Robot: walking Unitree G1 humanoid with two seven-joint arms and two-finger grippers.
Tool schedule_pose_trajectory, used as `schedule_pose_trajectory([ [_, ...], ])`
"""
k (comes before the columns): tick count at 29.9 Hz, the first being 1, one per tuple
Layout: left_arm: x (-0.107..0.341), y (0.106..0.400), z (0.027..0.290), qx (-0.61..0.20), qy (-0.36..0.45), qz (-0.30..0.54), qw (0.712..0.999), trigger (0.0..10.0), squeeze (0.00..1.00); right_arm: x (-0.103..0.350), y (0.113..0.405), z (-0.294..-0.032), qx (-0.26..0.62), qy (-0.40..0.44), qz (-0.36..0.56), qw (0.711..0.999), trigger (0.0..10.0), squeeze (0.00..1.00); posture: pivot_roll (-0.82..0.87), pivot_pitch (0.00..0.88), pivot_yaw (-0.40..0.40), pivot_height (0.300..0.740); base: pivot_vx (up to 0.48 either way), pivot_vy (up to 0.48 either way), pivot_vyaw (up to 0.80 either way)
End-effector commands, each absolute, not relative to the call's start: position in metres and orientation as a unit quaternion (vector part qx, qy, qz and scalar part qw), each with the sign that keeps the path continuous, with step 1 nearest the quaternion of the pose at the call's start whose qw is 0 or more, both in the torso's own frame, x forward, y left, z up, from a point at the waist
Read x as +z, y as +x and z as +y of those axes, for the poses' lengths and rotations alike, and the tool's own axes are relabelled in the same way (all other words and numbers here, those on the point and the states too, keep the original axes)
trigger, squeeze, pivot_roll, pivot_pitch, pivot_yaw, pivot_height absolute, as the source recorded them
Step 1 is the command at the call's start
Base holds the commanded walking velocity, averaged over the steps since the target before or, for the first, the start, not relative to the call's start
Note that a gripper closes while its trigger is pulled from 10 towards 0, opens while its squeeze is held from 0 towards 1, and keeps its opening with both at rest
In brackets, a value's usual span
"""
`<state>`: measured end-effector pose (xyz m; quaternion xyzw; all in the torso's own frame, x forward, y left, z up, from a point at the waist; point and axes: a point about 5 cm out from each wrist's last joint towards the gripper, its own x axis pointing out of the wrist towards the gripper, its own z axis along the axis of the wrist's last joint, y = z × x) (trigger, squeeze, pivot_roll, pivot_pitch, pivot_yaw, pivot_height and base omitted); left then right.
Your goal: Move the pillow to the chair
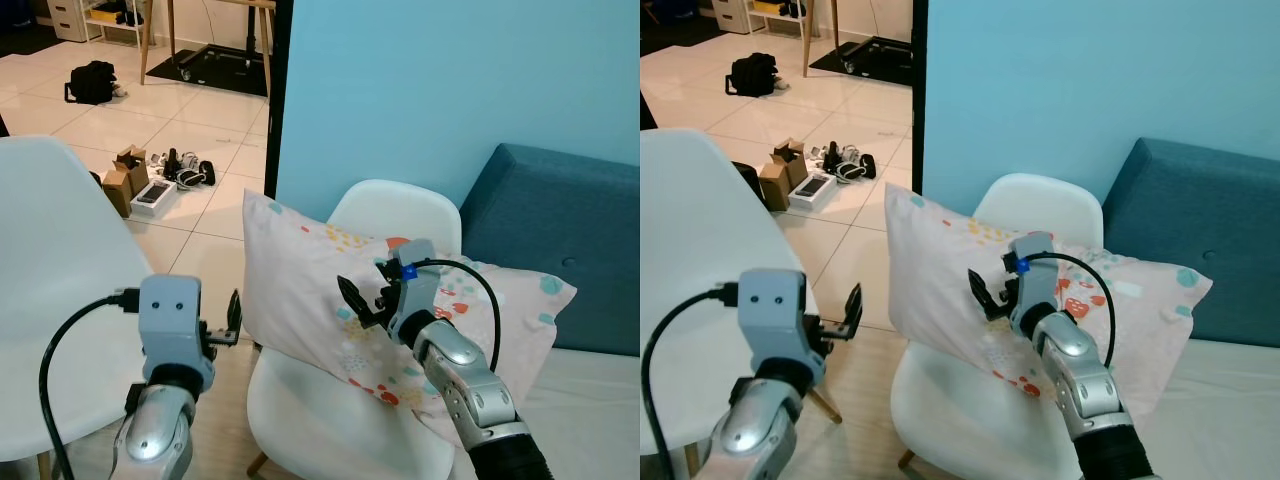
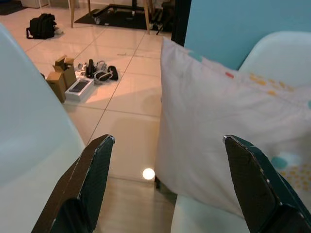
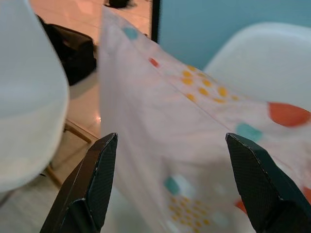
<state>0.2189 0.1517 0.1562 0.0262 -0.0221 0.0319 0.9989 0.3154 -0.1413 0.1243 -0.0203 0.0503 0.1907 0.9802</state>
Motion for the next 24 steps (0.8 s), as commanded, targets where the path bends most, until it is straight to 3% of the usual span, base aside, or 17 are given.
schedule_pose_trajectory([
  [1, 0.146, 0.215, 0.156, 0.033, 0.037, -0.003, 0.999, 10.0, 0.00, 0.110, 0.307, -0.159, 0.164, -0.025, 0.079, 0.983, 10.0, 0.00, 0.04, 0.000, -0.141, 0.740, 0.000, 0.000, 0.00],
  [6, 0.143, 0.213, 0.158, 0.027, 0.034, -0.001, 0.999, 10.0, 0.00, 0.100, 0.288, -0.167, 0.150, -0.007, 0.098, 0.984, 10.0, 0.00, 0.03, 0.000, -0.135, 0.740, 0.000, 0.000, 0.00],
  [24, 0.147, 0.220, 0.159, 0.023, 0.032, -0.018, 0.999, 10.0, 0.00, 0.097, 0.292, -0.166, 0.128, 0.015, 0.126, 0.984, 10.0, 0.00, 0.02, 0.000, -0.128, 0.740, 0.000, 0.000, -0.77],
])
